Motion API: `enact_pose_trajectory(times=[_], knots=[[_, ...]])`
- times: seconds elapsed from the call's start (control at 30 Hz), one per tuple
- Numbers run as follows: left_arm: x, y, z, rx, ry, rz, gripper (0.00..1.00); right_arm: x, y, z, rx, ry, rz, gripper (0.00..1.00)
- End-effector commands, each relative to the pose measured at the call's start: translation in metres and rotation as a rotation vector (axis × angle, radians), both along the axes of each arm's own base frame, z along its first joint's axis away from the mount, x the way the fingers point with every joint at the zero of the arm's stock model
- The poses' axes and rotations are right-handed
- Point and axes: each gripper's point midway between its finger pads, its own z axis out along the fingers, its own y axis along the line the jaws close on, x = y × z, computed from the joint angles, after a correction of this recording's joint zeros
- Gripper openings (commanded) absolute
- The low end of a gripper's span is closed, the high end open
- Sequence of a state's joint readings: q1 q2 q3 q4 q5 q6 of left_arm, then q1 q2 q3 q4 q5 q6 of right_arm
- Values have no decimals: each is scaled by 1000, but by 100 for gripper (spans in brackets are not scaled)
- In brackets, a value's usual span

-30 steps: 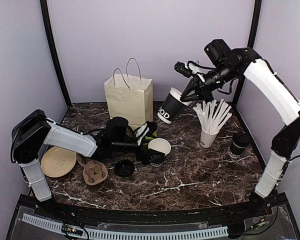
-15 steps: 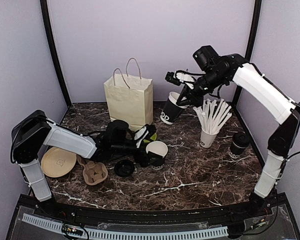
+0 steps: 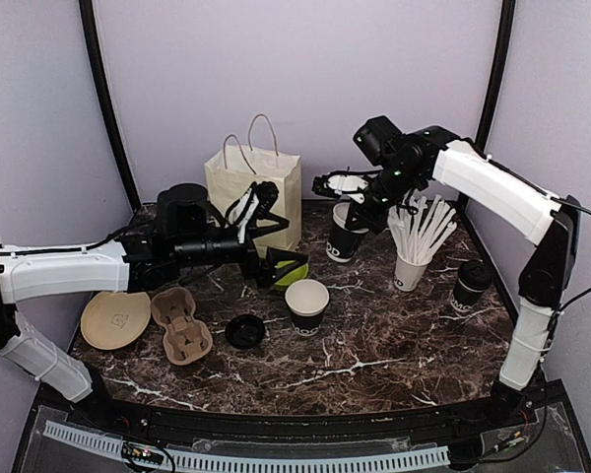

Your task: Pack the takeout coffee

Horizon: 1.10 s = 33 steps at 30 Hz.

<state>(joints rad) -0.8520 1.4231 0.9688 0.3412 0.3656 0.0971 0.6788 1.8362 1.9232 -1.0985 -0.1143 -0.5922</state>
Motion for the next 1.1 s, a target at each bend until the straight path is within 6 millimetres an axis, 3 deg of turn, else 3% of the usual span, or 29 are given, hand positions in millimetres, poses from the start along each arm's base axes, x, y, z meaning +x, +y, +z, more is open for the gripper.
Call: enact_pose_trajectory(times=[0.0,0.17,0.33,0.73,0.9,1.07], knots=[[6,18,11,64,-47,84,99,33,14,-18,-49,-62,-60,0],[21,39,5,69,-95,222,99,61,23,-42,-112,-69,-95,0],[17,52,13,36,-109,254,99,76,20,-61,-165,-96,-115,0],[16,66,27,31,-157,298,99,85,29,-89,-154,-28,-111,3],[17,66,25,41,-161,301,99,87,27,-89,-139,-9,-117,5],[20,64,18,62,-159,305,99,85,24,-86,-124,8,-118,14]])
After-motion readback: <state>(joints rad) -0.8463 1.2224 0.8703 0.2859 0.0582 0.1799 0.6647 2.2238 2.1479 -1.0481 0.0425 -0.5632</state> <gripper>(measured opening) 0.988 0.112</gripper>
